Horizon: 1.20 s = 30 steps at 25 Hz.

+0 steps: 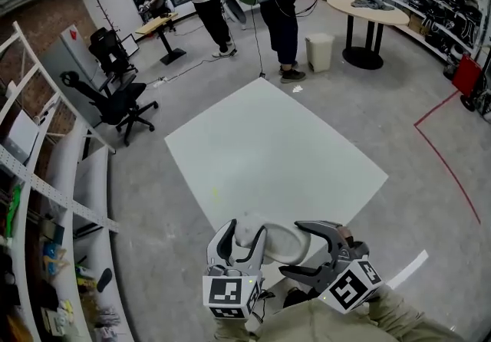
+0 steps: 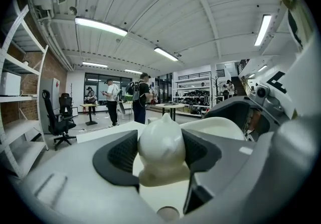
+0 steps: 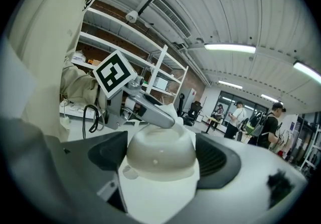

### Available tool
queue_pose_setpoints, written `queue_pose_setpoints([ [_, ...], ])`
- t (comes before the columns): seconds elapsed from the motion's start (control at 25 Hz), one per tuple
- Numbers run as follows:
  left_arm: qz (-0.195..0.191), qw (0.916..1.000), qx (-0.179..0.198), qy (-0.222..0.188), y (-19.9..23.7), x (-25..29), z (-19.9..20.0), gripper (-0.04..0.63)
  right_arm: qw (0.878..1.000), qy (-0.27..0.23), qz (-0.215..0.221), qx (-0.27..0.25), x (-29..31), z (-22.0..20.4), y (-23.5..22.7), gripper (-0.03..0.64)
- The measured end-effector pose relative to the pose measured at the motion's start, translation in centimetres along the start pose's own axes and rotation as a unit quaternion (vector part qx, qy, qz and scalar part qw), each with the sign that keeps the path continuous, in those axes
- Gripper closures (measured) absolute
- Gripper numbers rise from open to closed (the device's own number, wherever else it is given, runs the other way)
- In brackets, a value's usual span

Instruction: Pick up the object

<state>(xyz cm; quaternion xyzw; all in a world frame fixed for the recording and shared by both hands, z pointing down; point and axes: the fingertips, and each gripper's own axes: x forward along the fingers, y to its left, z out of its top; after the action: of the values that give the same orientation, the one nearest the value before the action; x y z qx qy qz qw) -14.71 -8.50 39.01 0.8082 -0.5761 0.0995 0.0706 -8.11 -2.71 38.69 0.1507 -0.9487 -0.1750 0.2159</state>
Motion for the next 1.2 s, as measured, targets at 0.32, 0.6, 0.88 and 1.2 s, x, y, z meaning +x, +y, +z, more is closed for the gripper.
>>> queue_pose_setpoints([
  [0.32,0.01,0.9994,0.027,-0.021,-5.5,-4.0,1.2,0.336,0.999,-0.026,-0.017,-0.017,-5.9,0.7,3.2,0.19],
  [0.6,-0.003,0.999,0.039,-0.021,-12.0,-8.4,0.7,0.336,0.999,-0.033,-0.035,-0.009,-12.3,0.8,7.9,0.19],
  [0.88,-0.006,0.999,0.044,-0.002,-15.3,-12.3,-0.6,0.336,0.999,-0.034,-0.032,0.012,-15.5,0.9,12.0,0.19],
  [1.2,-0.016,0.9983,0.054,-0.014,-16.5,-14.3,0.5,0.336,0.998,-0.041,-0.055,0.016,-17.1,2.4,13.5,0.19],
])
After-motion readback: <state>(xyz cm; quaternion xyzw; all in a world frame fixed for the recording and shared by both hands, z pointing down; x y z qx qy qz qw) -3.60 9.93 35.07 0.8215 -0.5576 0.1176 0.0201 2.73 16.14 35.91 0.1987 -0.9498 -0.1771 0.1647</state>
